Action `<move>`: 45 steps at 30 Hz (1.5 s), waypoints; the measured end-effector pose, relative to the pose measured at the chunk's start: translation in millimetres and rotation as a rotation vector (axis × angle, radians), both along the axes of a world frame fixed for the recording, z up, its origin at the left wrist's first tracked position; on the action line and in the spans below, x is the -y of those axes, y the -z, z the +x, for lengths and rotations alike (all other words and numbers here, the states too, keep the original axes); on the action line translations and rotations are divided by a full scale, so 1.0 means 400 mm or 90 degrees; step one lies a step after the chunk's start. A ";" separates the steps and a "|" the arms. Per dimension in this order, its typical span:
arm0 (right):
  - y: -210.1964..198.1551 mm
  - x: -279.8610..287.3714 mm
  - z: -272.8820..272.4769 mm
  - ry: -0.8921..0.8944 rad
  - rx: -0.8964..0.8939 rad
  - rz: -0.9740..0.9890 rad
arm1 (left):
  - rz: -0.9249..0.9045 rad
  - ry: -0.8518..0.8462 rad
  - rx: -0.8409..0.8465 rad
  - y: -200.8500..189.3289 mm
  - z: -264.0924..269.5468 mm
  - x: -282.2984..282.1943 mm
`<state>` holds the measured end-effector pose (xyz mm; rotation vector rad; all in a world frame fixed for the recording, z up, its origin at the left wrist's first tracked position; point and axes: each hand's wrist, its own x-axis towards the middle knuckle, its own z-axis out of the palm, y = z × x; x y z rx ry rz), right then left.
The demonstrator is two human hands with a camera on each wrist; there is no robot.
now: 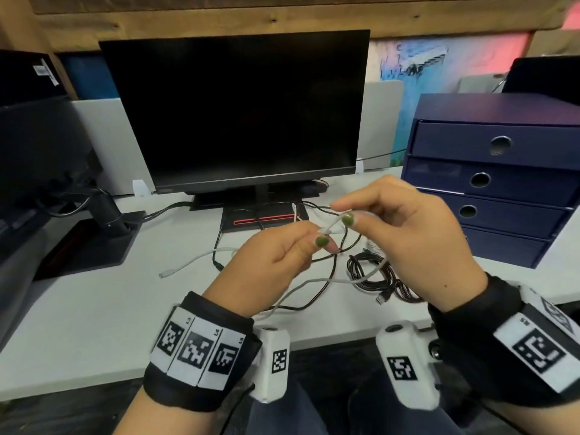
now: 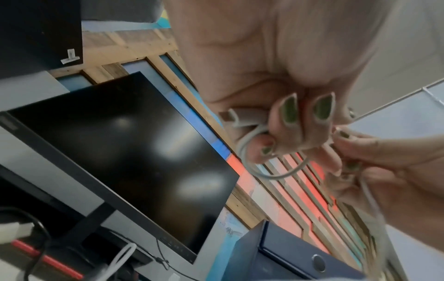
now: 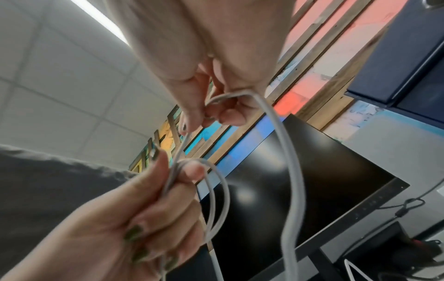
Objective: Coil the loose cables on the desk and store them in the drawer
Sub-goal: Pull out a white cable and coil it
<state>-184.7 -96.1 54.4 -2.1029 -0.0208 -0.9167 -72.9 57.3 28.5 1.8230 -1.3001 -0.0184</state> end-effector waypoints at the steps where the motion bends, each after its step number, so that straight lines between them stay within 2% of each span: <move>1: -0.006 0.003 0.001 0.003 0.024 0.000 | -0.014 0.029 -0.053 -0.001 -0.006 0.003; 4: -0.007 0.006 0.011 0.013 0.082 0.028 | -0.118 0.169 -0.274 0.000 -0.018 0.013; 6: 0.004 0.005 0.024 0.018 0.087 0.043 | -0.180 0.248 -0.365 0.002 -0.022 0.019; 9: 0.035 -0.009 0.041 0.004 0.011 0.071 | -0.261 0.291 -0.427 -0.004 -0.032 0.027; 13: 0.068 -0.046 0.051 -0.070 -0.187 0.069 | -0.347 0.280 -0.473 -0.012 -0.038 0.031; 15: 0.083 -0.066 0.054 -0.074 -0.264 0.018 | -0.389 0.264 -0.485 -0.011 -0.034 0.032; 18: 0.102 -0.085 0.058 -0.081 -0.312 -0.017 | -0.432 0.217 -0.496 -0.009 -0.030 0.037; 20: 0.100 -0.085 0.057 -0.084 -0.322 -0.001 | -0.435 0.165 -0.454 -0.006 -0.028 0.041; 22: 0.086 -0.079 0.050 -0.086 -0.337 0.004 | -0.408 0.099 -0.368 -0.002 -0.027 0.043; 26: 0.054 -0.057 0.028 -0.046 -0.306 -0.012 | -0.233 -0.087 -0.066 0.004 -0.029 0.037; 28: 0.040 -0.046 0.023 0.026 -0.252 -0.088 | -0.177 -0.137 0.043 0.004 -0.035 0.040; 31: 0.024 -0.040 0.021 0.101 -0.179 -0.212 | -0.143 -0.155 0.118 -0.003 -0.050 0.052; 34: 0.024 -0.042 0.017 0.088 -0.201 -0.228 | -0.137 -0.175 0.174 -0.008 -0.053 0.058; 37: 0.034 -0.038 0.012 0.051 -0.294 -0.165 | -0.109 -0.209 0.212 -0.004 -0.039 0.053; 39: 0.036 -0.030 0.012 0.042 -0.319 -0.081 | -0.091 -0.215 0.234 0.003 -0.031 0.051; 42: 0.029 -0.018 0.017 -0.035 -0.298 0.138 | -0.081 -0.206 0.266 0.007 -0.031 0.060; 45: 0.027 -0.016 0.017 -0.182 -0.306 0.339 | -0.076 -0.209 0.308 0.009 -0.027 0.064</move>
